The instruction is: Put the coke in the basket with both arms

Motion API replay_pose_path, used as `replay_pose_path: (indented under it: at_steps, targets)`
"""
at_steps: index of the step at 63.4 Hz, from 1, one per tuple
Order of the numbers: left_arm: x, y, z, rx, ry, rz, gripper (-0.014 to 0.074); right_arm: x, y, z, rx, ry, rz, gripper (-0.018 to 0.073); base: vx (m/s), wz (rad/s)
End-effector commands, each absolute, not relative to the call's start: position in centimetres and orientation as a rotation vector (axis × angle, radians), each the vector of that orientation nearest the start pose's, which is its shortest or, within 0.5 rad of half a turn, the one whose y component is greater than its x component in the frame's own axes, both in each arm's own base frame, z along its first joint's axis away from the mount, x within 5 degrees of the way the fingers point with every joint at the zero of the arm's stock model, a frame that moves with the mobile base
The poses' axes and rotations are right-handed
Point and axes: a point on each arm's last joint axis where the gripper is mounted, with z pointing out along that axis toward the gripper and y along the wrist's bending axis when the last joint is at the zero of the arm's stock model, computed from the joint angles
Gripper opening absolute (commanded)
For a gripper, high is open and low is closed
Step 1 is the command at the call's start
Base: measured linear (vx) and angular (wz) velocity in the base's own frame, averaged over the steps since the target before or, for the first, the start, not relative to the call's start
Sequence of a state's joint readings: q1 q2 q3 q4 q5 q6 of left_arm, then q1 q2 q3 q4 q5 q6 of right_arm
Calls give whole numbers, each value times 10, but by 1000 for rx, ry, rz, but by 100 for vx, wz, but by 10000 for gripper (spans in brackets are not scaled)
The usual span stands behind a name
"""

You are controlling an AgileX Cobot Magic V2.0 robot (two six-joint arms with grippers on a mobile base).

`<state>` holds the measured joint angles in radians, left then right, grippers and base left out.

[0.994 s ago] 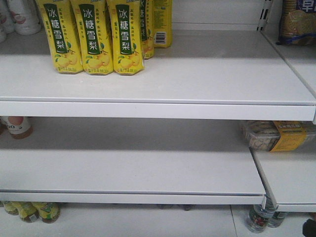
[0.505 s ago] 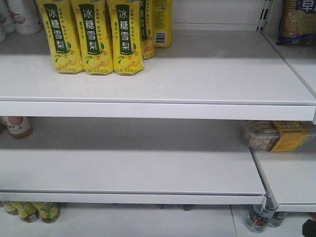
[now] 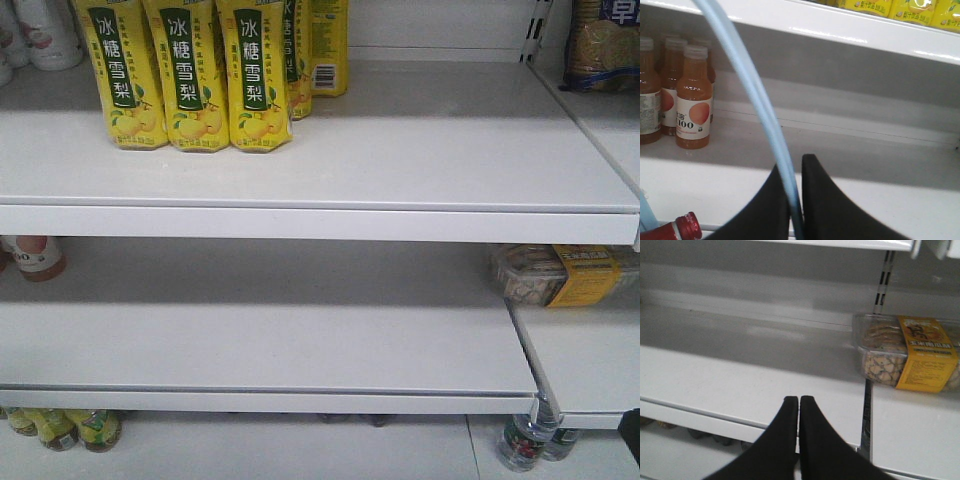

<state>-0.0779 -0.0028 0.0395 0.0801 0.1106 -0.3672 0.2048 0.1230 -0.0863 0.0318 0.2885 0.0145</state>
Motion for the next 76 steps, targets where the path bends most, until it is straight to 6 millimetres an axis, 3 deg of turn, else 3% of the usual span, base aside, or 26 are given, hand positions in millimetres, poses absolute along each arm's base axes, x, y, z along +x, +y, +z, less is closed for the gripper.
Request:
replay_pose_path:
  at_steps: [1,20,32,53,76]
  targets:
    - [55,-5,204,-77,1460,-220,-5,60,8,220,-55,1679,157,-6,0,0]
    - [55,-5,204,-77,1460,-220,-5,51,1,220,25,1571,46,-6,0,0]
    - [55,-5,204,-77,1460,-220,-5,57,1,196,110,1518,138,-6,0,0]
    - [55,-5,204,-77,1460,-220,-5,56,3,204,7,1448,97,-6,0,0]
    - [55,-5,204,-77,1460,-220,-5,56,3,204,42,1447,132,-6,0,0]
